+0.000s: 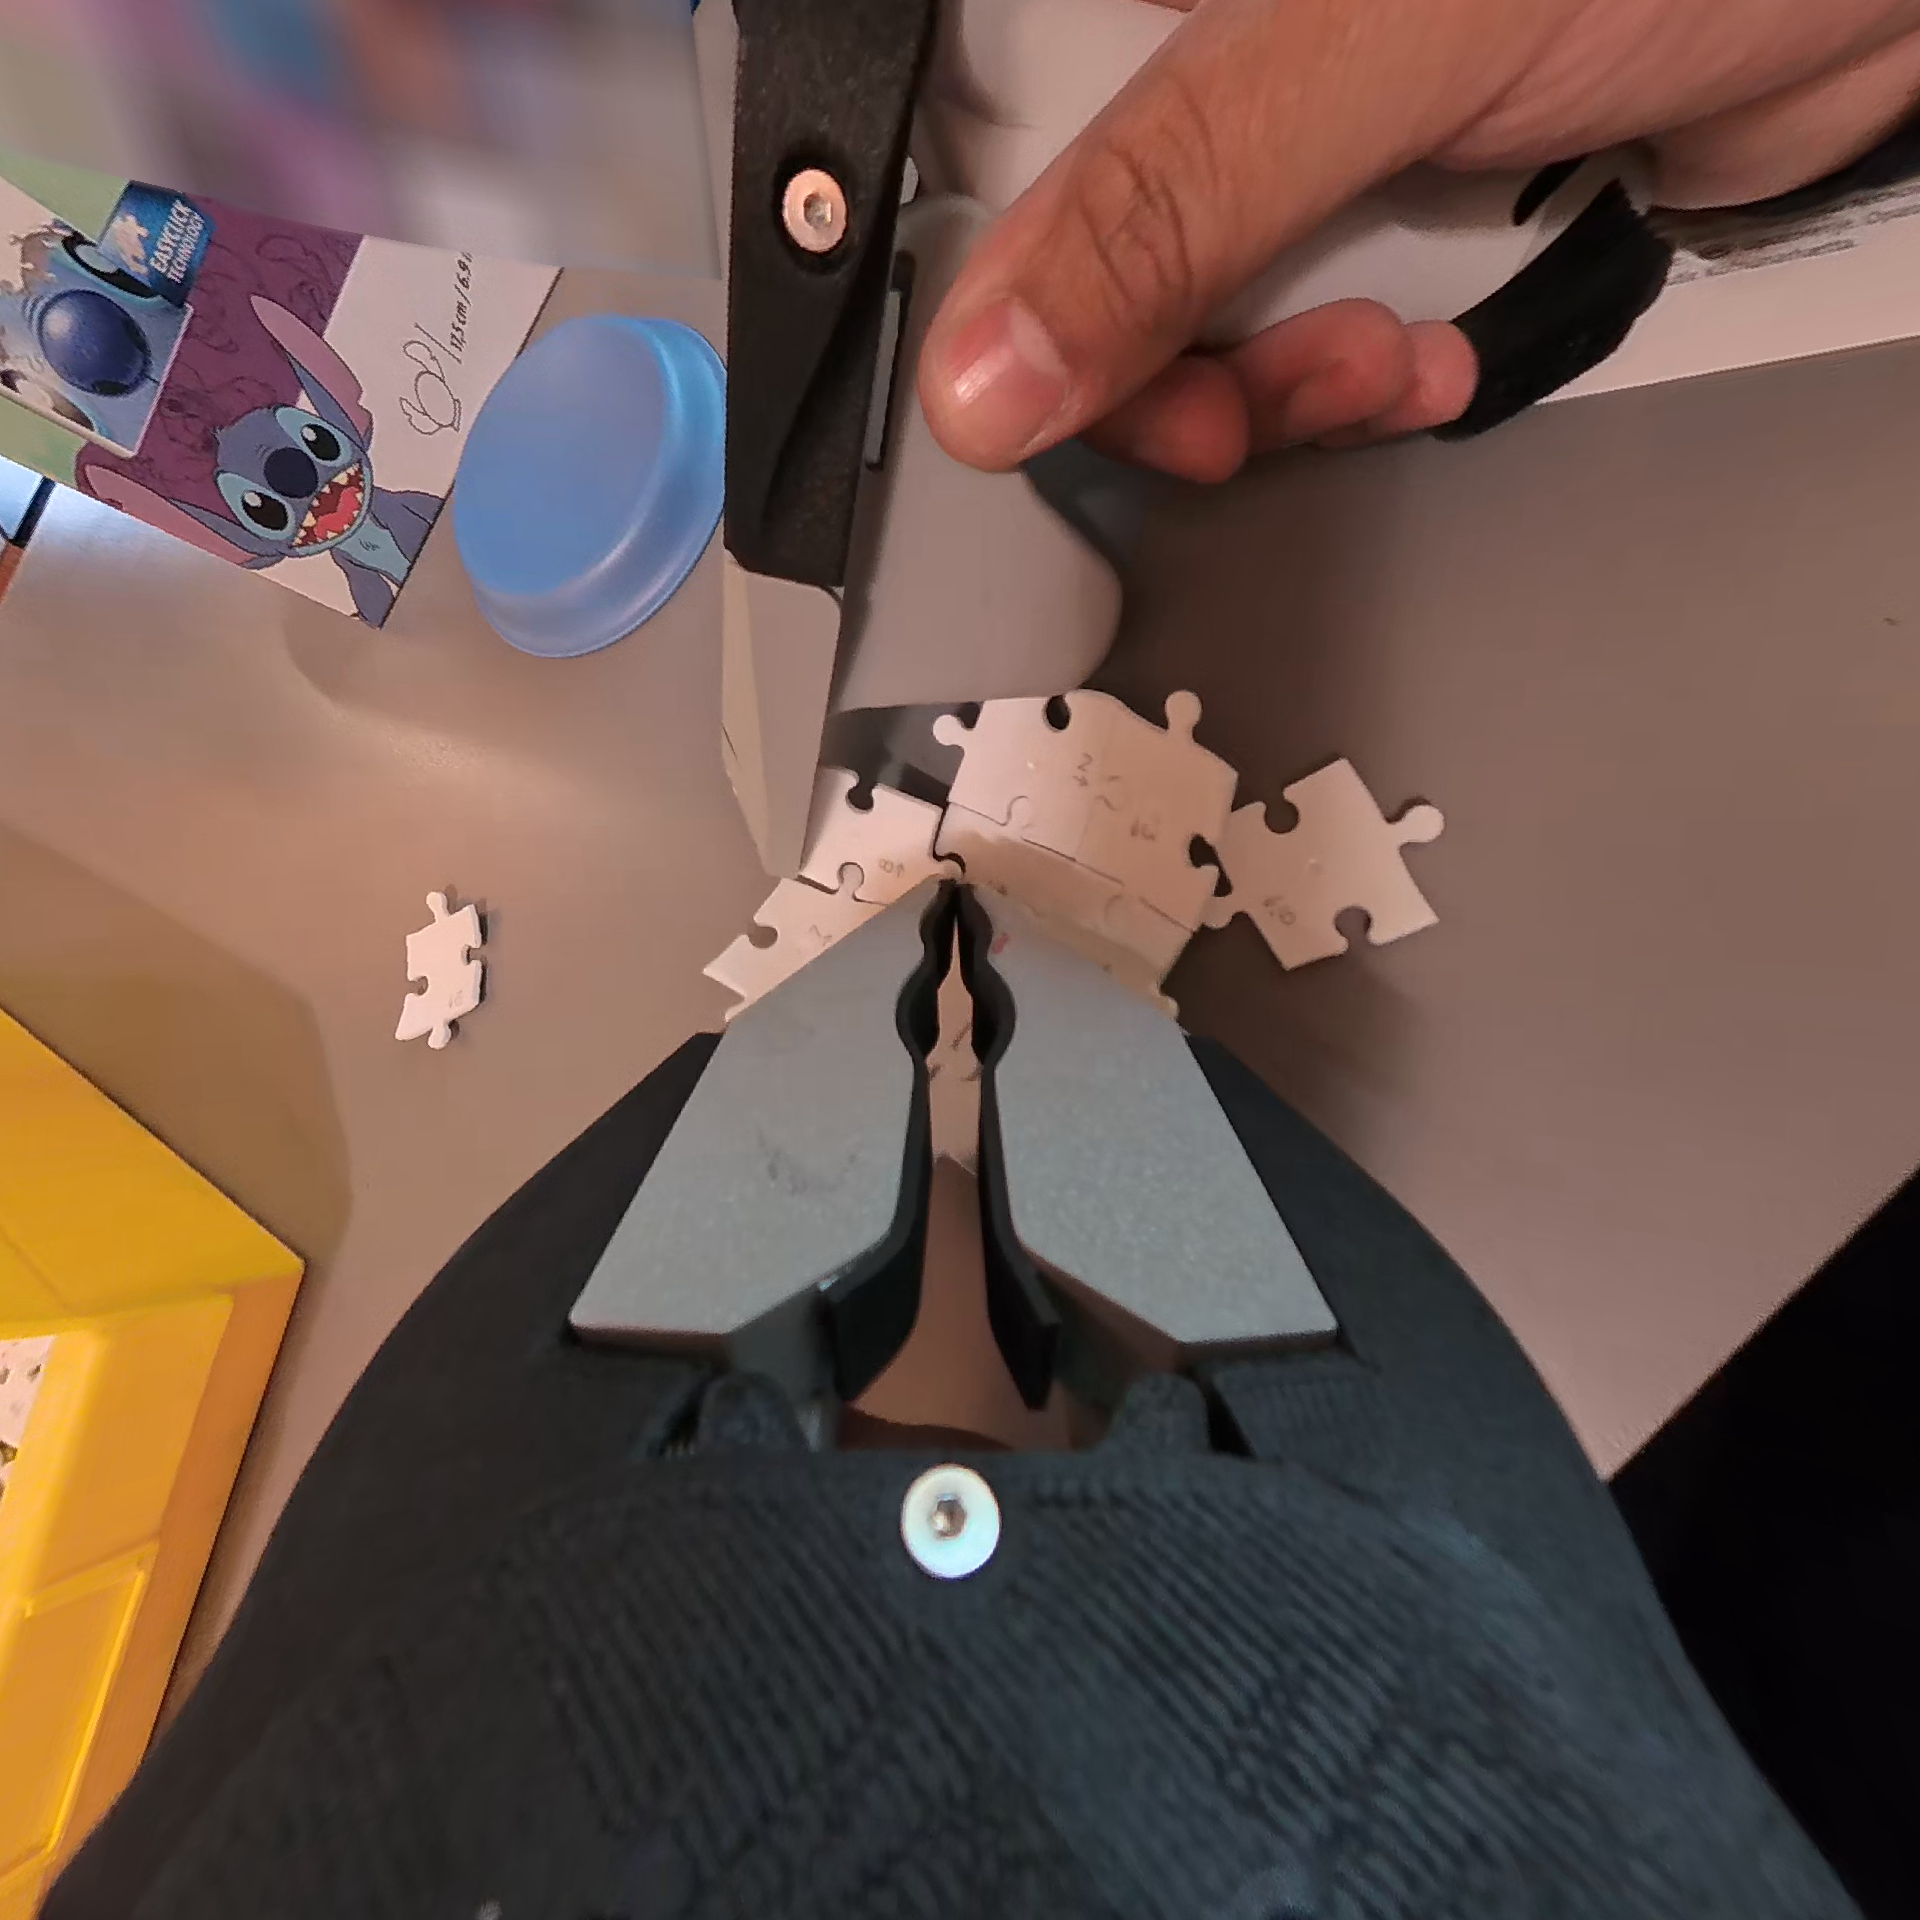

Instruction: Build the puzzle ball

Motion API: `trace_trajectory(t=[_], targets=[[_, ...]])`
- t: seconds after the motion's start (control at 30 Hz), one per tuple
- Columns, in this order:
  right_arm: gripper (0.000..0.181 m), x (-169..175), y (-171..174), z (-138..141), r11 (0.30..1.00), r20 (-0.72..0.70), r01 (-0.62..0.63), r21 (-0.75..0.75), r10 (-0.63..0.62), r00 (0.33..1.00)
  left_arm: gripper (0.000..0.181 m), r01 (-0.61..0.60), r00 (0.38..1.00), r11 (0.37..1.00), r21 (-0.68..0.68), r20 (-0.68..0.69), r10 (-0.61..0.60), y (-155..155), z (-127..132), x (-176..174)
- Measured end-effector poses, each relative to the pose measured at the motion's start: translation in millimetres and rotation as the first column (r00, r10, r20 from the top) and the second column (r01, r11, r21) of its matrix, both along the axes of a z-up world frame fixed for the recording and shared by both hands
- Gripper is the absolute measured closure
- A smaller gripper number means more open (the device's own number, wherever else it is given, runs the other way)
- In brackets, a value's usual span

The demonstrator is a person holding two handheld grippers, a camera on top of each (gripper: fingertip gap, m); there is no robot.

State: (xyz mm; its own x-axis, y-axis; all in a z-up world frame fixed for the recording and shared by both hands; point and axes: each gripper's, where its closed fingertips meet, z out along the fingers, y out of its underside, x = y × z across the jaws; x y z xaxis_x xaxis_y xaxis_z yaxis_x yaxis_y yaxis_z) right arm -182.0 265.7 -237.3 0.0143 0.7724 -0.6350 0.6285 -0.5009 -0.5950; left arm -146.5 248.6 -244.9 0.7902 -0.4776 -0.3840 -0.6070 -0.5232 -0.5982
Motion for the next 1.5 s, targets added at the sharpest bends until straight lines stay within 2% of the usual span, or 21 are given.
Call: trace_trajectory(t=[0.3, 0.43, 0.6, 1.0, 1.17, 1.5], targets=[[0.181, 0, 1, 0, 1.0, 0.002, 0.004, -0.003, -0.004, 1.0, 0.181, 0.039, 0.999, 0.999, 0.017, -0.016, -0.039, 1, 7, 5], [0.181, 0, 0, 0, 1.0, 0.002, 0.003, -0.001, -0.003, 1.0, 0.181, 0.012, 0.999, 0.999, 0.038, -0.04, -0.01, 7, 12, -5], [0.181, 0, 0, -1, 1.0, 0.004, 0.001, -0.002, -0.001, 1.0, 0.181, 0.021, 0.999, 1.0, 0.008, -0.049, -0.021, 11, 4, -7], [0.181, 1, 0, -1, 1.0, 0.008, 0.001, -0.027, -0.001, 1.0, 0.181, 0.043, 0.998, 0.999, -0.002, -0.038, -0.043, 11, 4, -5], [0.181, 2, 0, -1, 0.998, 0.01, -0.002, -0.064, 0.002, 1.0, 0.181, 0.074, 0.994, 0.997, -0.016, -0.074, -0.075, 11, 3, -4], [0.168, 6, 1, 4, 0.999, -0.004, -0.034, -0.02, 0.034, 0.999, 0.181, 0.087, 0.992, 0.995, -0.057, -0.082, -0.092, 10, 0, 0]])
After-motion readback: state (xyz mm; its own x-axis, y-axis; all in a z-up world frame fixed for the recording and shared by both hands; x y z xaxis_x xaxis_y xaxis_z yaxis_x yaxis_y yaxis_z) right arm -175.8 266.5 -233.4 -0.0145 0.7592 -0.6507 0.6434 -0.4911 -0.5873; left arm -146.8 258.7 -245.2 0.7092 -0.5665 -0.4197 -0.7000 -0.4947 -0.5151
